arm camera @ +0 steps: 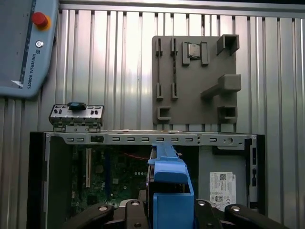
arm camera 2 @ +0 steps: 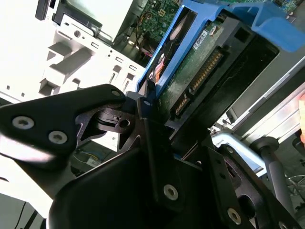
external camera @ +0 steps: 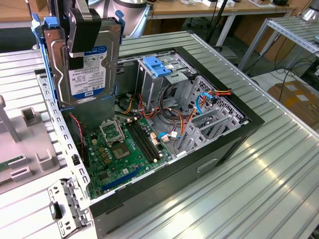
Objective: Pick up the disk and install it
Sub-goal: 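Pick up the disk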
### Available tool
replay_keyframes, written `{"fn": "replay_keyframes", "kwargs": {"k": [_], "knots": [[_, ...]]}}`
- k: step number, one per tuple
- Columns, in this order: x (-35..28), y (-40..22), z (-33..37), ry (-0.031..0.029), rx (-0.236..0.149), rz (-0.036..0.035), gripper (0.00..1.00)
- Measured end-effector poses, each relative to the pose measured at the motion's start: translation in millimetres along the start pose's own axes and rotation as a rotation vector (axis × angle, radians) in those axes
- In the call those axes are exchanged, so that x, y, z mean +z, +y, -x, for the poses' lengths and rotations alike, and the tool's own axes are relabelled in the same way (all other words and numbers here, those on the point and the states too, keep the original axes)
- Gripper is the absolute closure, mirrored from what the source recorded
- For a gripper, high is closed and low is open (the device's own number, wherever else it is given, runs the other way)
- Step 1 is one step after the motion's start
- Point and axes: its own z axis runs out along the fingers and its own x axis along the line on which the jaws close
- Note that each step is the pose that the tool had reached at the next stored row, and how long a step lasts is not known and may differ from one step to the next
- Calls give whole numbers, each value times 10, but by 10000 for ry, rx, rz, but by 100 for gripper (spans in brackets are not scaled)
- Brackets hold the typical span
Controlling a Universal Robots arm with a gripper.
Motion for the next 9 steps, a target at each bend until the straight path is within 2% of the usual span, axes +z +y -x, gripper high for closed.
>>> {"fn": "replay_keyframes", "kwargs": {"k": [9], "knots": [[-3, -48, -134, -12, -1, 1, 64]]}}
